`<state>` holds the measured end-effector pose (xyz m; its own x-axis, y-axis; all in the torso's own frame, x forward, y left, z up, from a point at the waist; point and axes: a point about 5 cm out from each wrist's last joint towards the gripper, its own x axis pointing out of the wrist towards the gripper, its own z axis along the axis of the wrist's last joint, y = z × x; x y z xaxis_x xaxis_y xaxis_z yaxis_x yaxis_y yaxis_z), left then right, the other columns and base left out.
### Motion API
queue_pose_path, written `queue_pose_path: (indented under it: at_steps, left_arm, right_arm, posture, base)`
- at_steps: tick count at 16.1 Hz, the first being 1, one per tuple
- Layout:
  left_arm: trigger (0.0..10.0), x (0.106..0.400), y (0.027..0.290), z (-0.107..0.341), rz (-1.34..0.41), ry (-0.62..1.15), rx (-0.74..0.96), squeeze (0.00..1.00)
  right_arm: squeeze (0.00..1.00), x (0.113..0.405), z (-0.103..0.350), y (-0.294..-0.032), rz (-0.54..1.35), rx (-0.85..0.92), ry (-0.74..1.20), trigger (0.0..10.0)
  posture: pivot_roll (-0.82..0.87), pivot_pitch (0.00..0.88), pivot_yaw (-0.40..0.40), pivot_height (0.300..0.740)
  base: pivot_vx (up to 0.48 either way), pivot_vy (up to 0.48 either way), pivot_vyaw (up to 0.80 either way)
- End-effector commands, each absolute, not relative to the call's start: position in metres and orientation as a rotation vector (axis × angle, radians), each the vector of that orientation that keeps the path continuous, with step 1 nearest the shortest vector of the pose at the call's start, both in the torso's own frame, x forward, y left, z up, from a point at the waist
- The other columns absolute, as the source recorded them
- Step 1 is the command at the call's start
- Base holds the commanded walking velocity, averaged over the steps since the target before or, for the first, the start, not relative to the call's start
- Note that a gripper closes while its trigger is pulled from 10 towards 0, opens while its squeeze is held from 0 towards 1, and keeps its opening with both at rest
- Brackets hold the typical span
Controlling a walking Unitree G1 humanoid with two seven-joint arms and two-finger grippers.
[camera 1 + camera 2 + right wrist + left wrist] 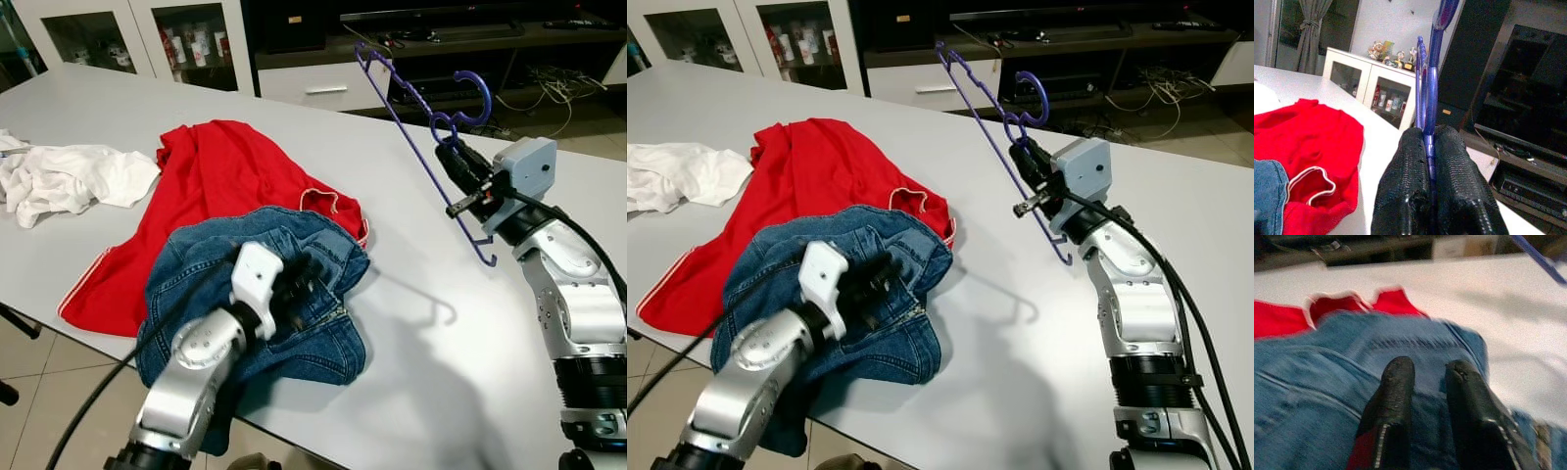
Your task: Hang hanger
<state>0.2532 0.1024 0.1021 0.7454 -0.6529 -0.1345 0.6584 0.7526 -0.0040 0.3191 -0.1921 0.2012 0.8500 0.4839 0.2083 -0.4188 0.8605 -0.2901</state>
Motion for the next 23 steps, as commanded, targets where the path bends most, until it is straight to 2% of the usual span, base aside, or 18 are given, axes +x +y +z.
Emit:
queue_pose_path:
  at_steps: [1,2,5,7,13,15,16,17,19,23]
  left_arm:
    - [10.0,0.247,0.102,0.099,-0.759,0.174,0.081,0.00]
    - [10.0,0.245,0.103,0.096,-0.760,0.196,0.105,0.00]
    - [10.0,0.254,0.126,0.068,-0.550,0.391,0.219,0.00]
    - [10.0,0.259,0.140,0.066,-0.472,0.418,0.270,0.00]
    - [10.0,0.278,0.186,0.082,-0.301,0.358,0.417,0.00]
    - [10.0,0.287,0.176,0.110,-0.276,0.174,0.300,0.00]
    - [10.0,0.287,0.169,0.115,-0.289,0.133,0.261,0.79]
    - [10.0,0.286,0.161,0.118,-0.307,0.100,0.223,1.00]
    - [10.0,0.284,0.147,0.122,-0.311,0.046,0.166,1.00]
    - [10.0,0.289,0.142,0.117,-0.189,0.029,0.078,1.00]
  right_arm:
    - [0.00,0.320,0.204,-0.192,0.474,-0.245,-0.294,10.0]
    - [0.00,0.320,0.204,-0.191,0.474,-0.245,-0.294,10.0]
    - [0.00,0.321,0.202,-0.187,0.478,-0.237,-0.297,10.0]
    - [0.00,0.321,0.202,-0.186,0.480,-0.236,-0.299,10.0]
    - [0.00,0.321,0.200,-0.178,0.491,-0.219,-0.300,10.0]
    - [0.00,0.322,0.199,-0.177,0.490,-0.214,-0.300,10.0]
    - [0.00,0.322,0.199,-0.177,0.488,-0.213,-0.300,10.0]
    - [0.00,0.322,0.199,-0.177,0.486,-0.212,-0.301,10.0]
    - [0.00,0.323,0.199,-0.177,0.482,-0.210,-0.303,10.0]
    - [0.00,0.324,0.199,-0.175,0.484,-0.206,-0.302,10.0]
  posture:
    - [-0.04,0.000,0.051,0.740]
    - [-0.04,0.000,0.051,0.740]
    - [-0.04,0.000,0.051,0.740]
    - [-0.04,0.000,0.049,0.740]
    - [-0.03,0.000,0.045,0.740]
    - [-0.03,0.000,0.045,0.740]
    - [-0.03,0.000,0.045,0.740]
    - [-0.03,0.000,0.046,0.740]
    - [-0.03,0.000,0.047,0.740]
    - [-0.03,0.000,0.045,0.740]
  base:
    - [0.000,0.000,0.00]
    - [0.000,0.000,0.00]
    - [0.000,0.000,0.00]
    - [0.000,0.000,0.00]
    - [0.000,0.000,0.00]
    - [0.000,0.000,0.00]
    - [0.000,0.000,0.00]
    - [0.000,0.000,0.00]
    - [0.000,0.000,0.00]
    - [0.000,0.000,0.00]
